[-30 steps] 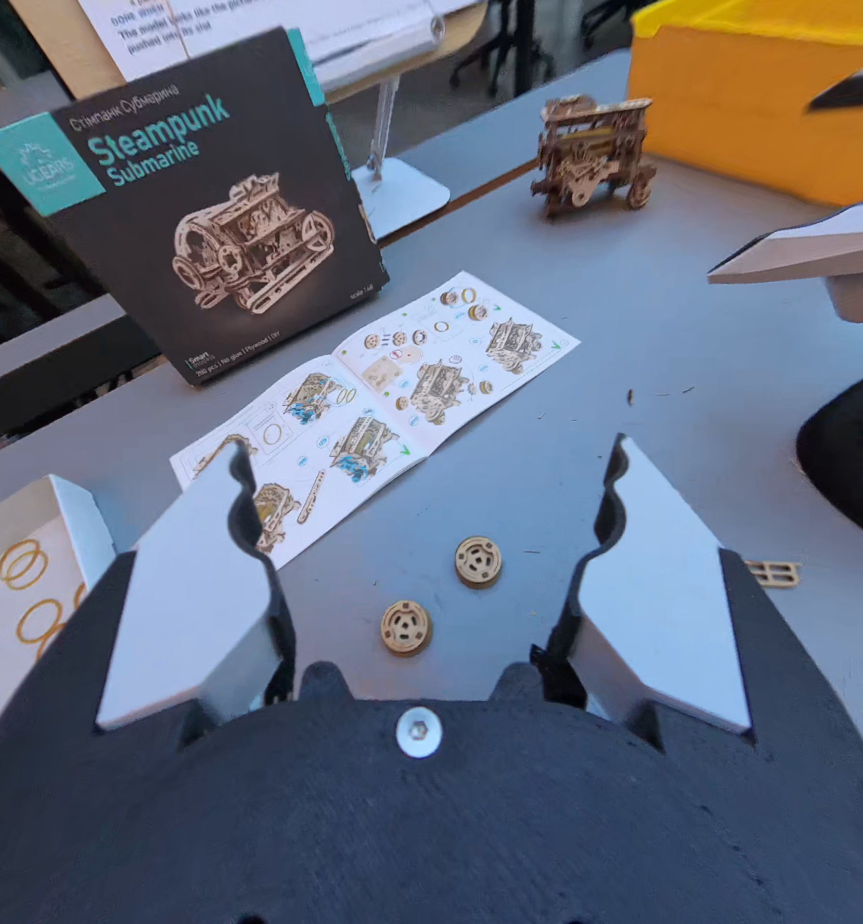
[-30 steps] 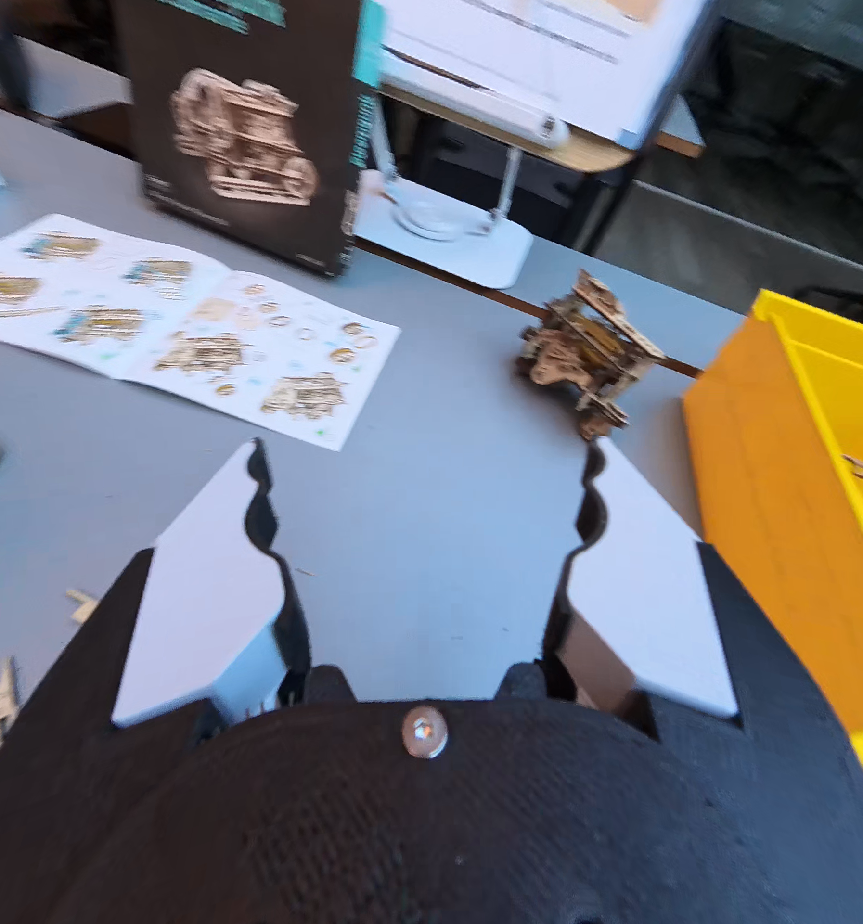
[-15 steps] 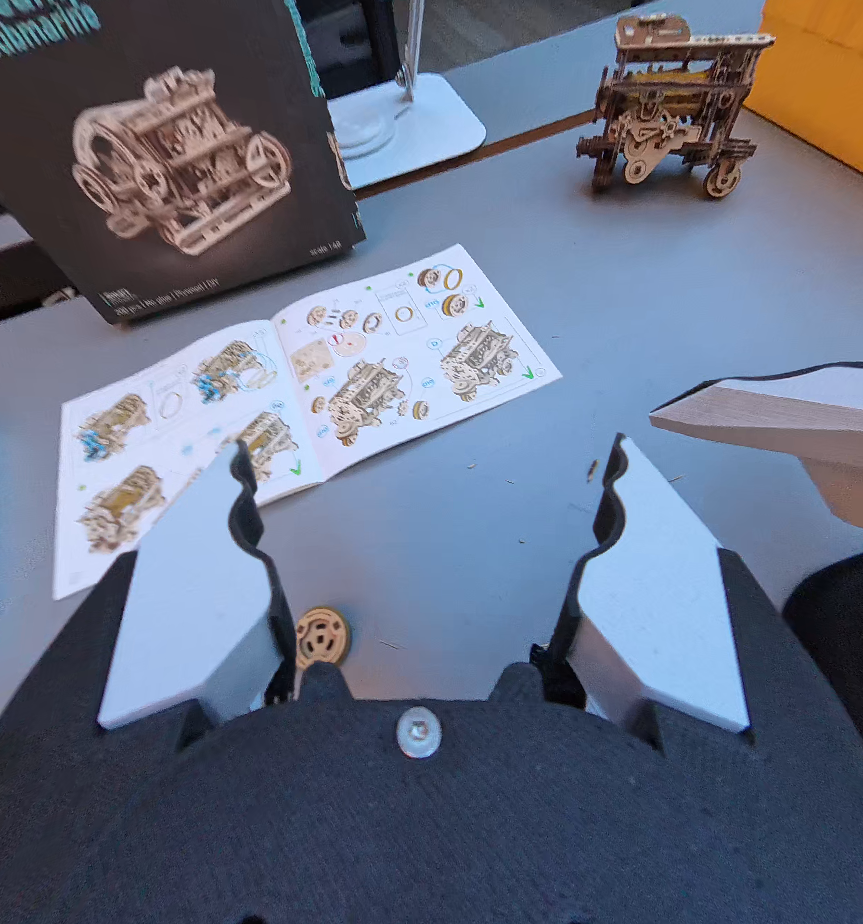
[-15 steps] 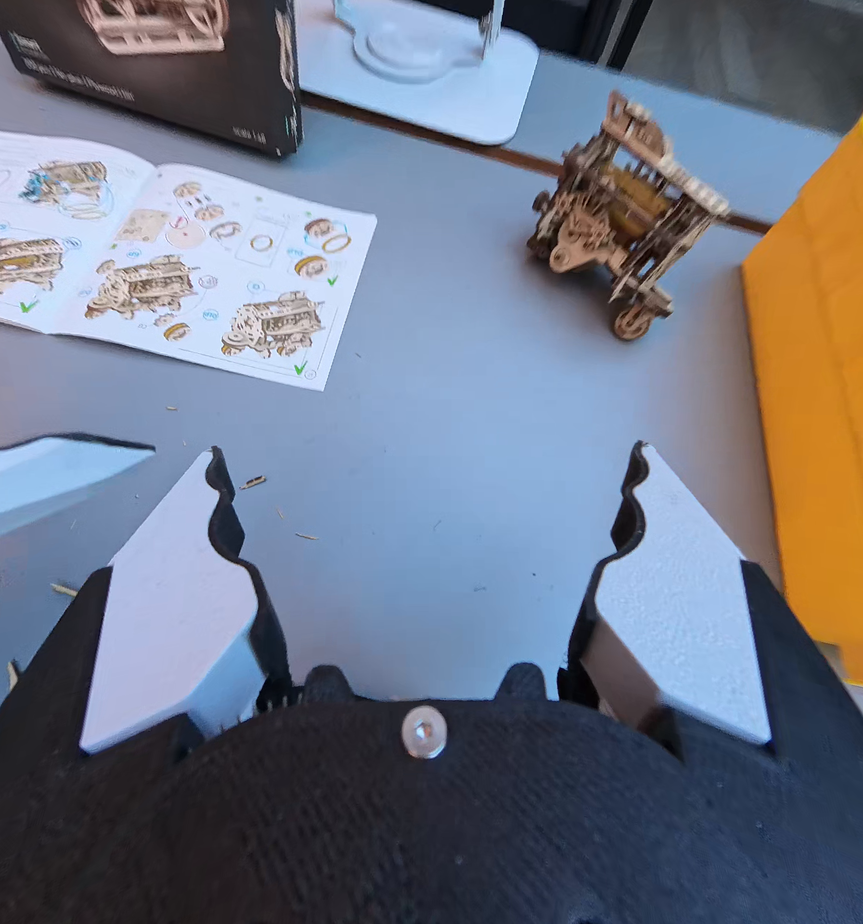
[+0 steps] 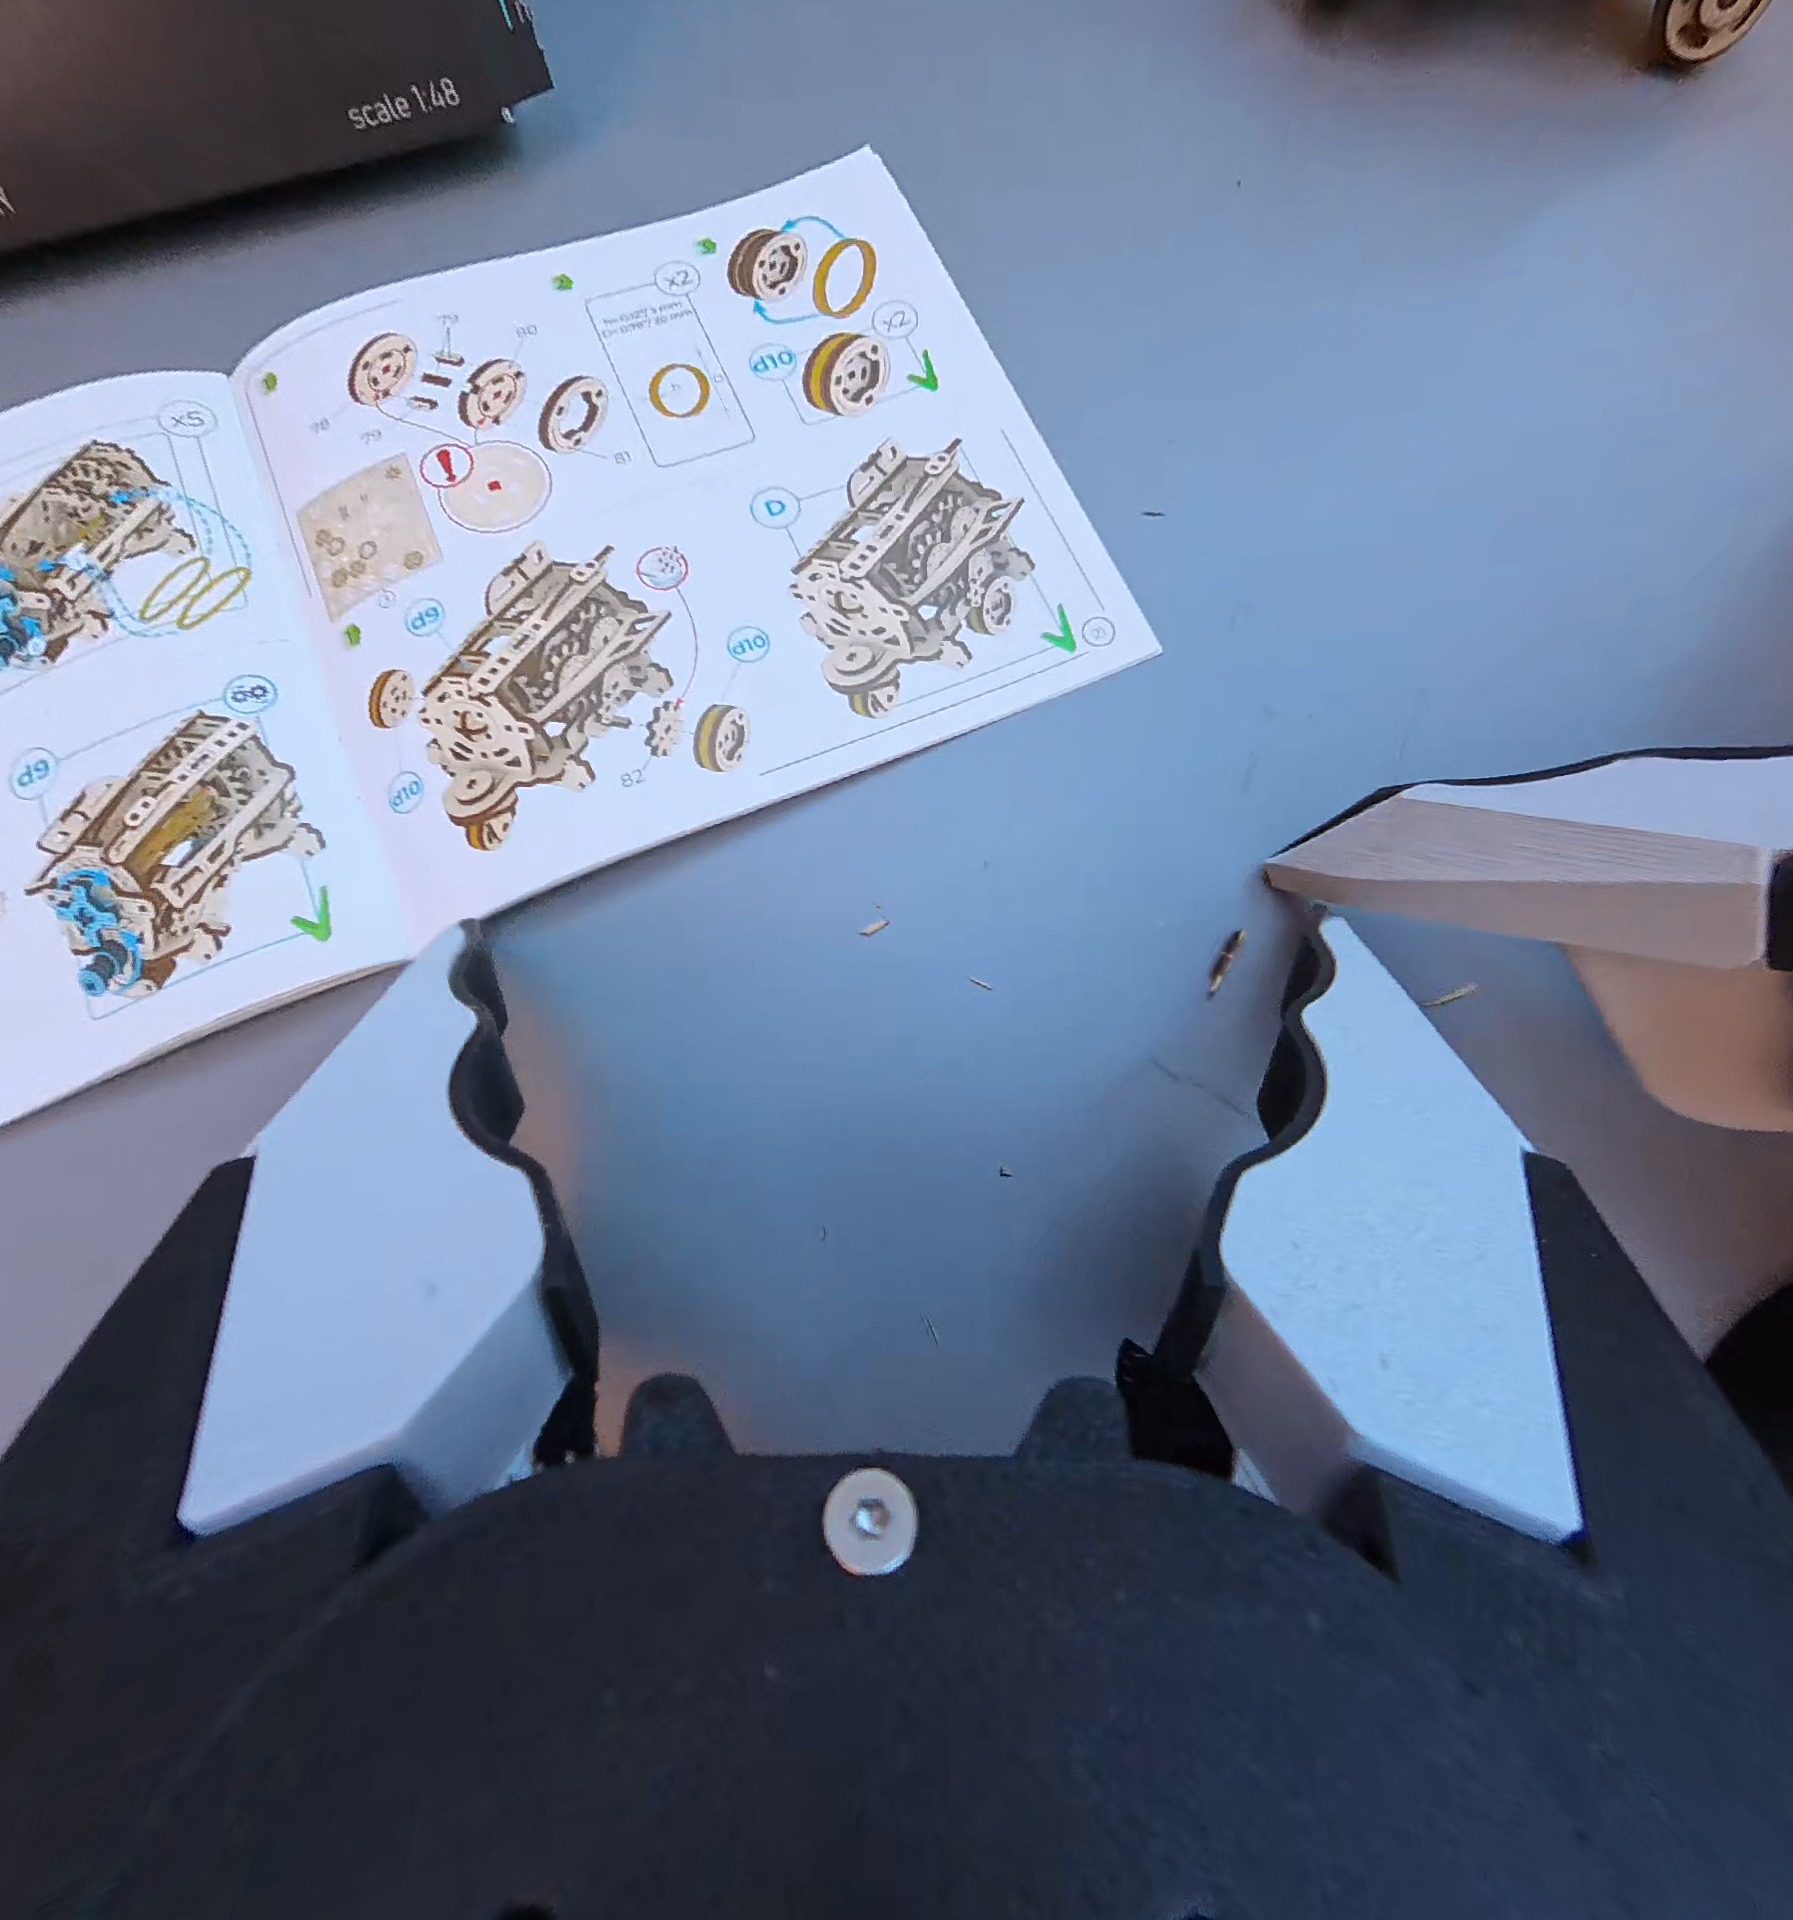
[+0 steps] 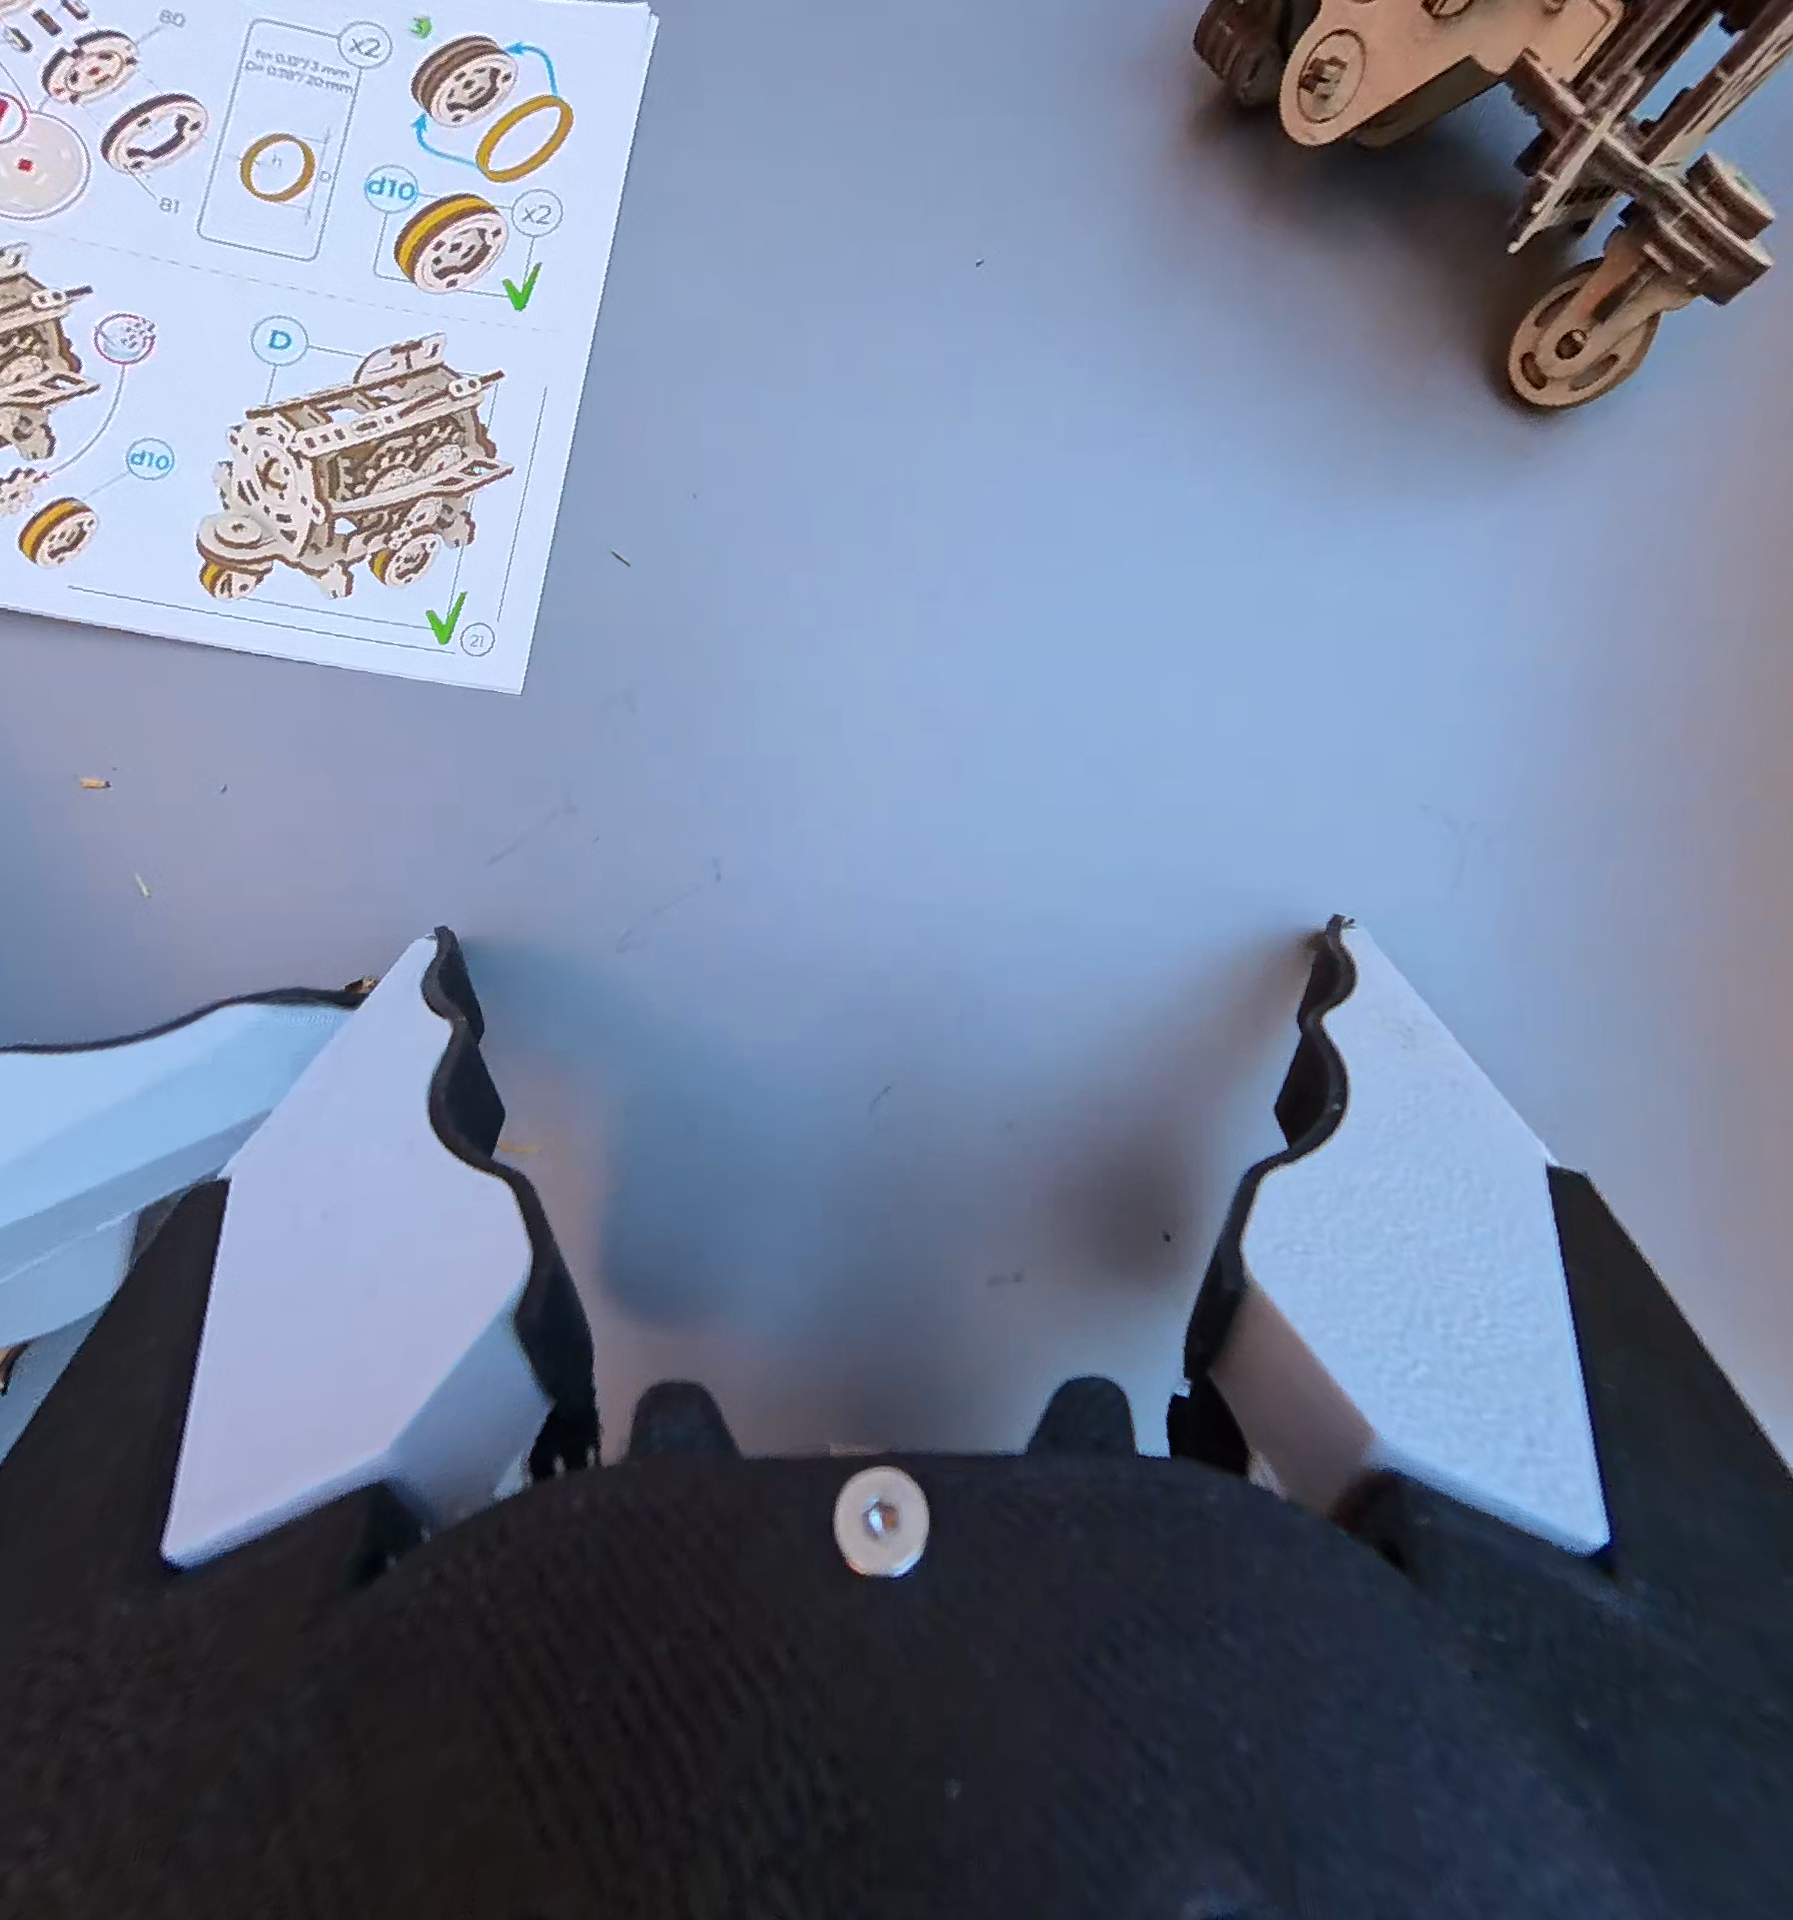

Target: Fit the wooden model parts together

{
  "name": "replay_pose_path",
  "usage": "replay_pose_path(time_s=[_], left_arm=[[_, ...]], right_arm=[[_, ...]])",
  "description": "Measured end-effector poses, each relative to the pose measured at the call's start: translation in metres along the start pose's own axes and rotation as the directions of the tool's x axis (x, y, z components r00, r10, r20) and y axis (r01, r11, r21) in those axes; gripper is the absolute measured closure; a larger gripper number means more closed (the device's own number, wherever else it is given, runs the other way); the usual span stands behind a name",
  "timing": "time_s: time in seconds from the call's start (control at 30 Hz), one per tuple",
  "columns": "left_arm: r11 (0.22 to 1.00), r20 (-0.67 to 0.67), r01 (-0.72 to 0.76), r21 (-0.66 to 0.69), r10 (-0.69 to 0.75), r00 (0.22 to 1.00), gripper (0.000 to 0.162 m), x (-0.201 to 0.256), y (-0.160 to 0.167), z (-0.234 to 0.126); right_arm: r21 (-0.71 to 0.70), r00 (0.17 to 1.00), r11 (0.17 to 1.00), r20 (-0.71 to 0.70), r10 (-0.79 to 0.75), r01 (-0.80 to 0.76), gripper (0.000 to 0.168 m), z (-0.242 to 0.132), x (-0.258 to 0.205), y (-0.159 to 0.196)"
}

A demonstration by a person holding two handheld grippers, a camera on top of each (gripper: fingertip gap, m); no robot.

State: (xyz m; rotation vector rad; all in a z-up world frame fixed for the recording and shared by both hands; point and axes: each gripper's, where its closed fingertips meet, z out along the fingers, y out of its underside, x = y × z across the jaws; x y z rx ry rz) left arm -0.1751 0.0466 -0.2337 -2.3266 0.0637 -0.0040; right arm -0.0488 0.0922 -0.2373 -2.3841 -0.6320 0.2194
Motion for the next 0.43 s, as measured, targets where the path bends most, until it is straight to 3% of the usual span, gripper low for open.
replay_pose_path(time_s=[0.43], left_arm=[[1.000, -0.006, -0.007, -0.008, 0.007, 1.000, 0.015, -0.0010, 0.0010, 0.0014]], right_arm=[[0.003, 0.999, 0.999, -0.032, 0.035, -0.035, 0.017, -0.0027, 0.0077, 0.0023]])
